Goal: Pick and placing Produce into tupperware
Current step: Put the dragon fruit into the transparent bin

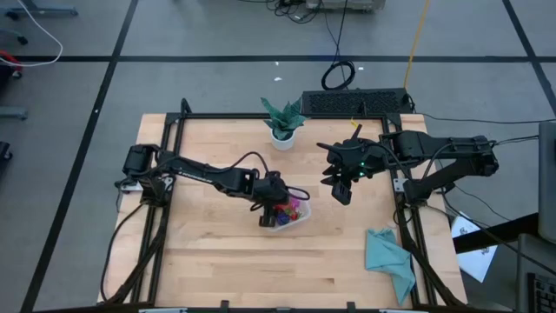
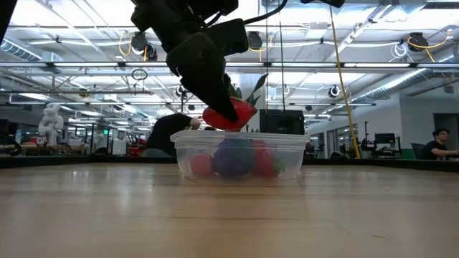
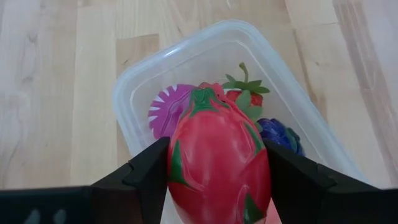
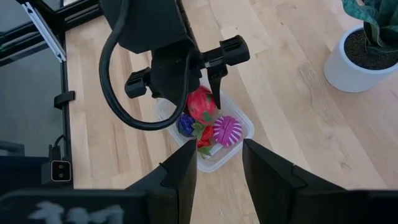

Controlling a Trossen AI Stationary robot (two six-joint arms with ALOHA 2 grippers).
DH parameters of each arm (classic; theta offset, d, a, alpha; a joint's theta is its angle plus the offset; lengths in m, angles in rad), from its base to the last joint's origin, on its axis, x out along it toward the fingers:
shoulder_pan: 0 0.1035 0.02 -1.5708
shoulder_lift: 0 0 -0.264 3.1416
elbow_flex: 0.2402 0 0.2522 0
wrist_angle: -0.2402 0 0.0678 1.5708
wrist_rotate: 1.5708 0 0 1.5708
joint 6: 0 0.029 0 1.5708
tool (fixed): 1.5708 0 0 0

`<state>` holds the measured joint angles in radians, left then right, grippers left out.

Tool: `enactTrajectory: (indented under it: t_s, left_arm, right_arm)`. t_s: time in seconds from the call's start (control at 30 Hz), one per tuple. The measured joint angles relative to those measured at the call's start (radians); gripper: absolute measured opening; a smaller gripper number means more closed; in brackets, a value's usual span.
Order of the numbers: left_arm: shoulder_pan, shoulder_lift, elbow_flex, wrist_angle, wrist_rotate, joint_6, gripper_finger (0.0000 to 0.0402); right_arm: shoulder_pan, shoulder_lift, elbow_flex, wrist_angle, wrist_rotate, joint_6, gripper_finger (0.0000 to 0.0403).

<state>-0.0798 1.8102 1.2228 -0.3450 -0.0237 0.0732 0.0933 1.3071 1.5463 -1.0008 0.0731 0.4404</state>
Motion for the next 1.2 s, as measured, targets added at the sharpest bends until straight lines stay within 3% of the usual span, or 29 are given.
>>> enactTrajectory:
  t_s: [0.9, 1.2]
  left_arm:
    - [0.001, 0.020, -0.064, 0.037, -0.037, -0.050, 0.0226]
    - [0.001, 0.030, -0.063, 0.043, -0.065, -0.060, 0.0258]
  right_arm:
    - [0.000, 0.000, 0.000, 0.001, -0.026, 0.042, 0.0121]
    - [0.000, 0.000, 0.000, 0.001, -0.026, 0.042, 0.0121]
